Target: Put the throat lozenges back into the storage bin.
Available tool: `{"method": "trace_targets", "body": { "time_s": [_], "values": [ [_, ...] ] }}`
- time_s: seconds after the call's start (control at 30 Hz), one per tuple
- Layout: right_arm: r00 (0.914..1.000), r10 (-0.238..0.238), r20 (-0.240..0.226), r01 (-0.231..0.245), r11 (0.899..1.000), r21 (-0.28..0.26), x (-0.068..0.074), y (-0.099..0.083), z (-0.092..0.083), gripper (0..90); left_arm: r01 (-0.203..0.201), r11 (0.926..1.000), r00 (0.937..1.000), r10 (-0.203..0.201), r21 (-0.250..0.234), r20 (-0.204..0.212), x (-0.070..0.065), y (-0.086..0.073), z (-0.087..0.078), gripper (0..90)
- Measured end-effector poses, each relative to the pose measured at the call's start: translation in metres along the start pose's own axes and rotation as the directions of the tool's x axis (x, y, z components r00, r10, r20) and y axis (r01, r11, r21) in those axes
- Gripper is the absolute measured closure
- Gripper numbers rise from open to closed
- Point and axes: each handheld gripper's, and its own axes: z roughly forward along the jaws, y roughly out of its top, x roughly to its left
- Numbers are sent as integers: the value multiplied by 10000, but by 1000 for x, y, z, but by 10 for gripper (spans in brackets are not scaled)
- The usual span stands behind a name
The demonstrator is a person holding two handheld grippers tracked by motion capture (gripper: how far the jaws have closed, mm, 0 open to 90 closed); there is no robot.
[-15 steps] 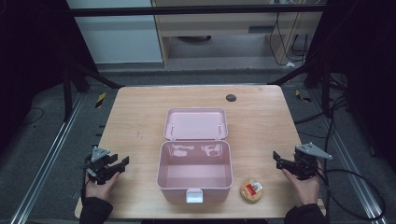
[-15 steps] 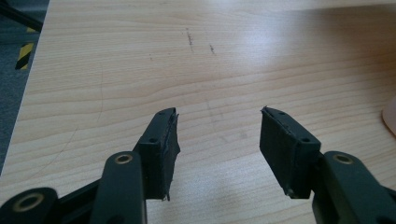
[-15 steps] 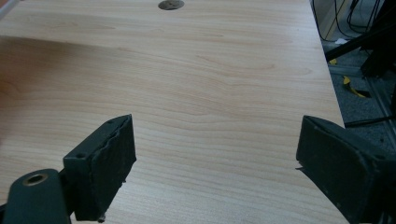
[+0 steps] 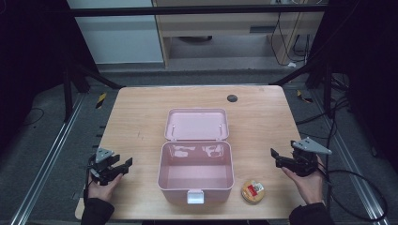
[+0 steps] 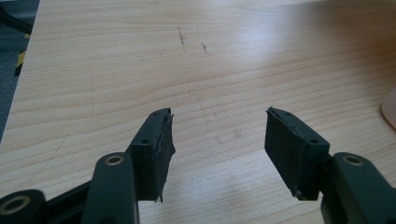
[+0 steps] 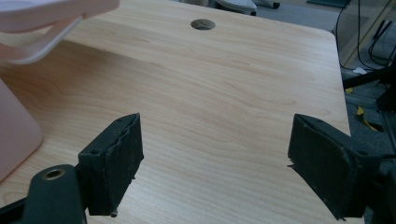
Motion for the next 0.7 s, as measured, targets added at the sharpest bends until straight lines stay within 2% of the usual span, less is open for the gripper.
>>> {"method": "trace_targets", "body": {
  "time_s": [0.17,0.23,0.33,0.47,0.53,0.63,0.7],
  "values": [
    [9994,-200,-278,198,9998,-55,0,14,-1,176,-55,10000,10000,55,63,-16,0,-1,2,403],
    [9973,-595,-440,596,9982,15,2,29,-1,172,-67,10000,10000,67,60,-10,1,-1,3,401],
    [9934,-962,-627,966,9953,36,4,42,-2,185,-1,9999,10000,1,145,30,1,-1,4,398],
    [9889,-1233,-830,1242,9922,50,7,53,-2,188,-40,9997,10000,38,249,80,0,-2,5,391],
    [9827,-1482,-1111,1509,9884,162,11,63,-3,192,-73,9996,9999,70,263,103,0,-1,6,388],
    [9768,-1707,-1292,1755,9841,268,13,68,-3,195,-109,9995,9998,105,292,169,-1,-1,6,385],
    [9698,-1947,-1471,2024,9785,393,15,72,-3,198,-109,9995,9997,104,283,200,-1,-1,6,383]
  ]
}}
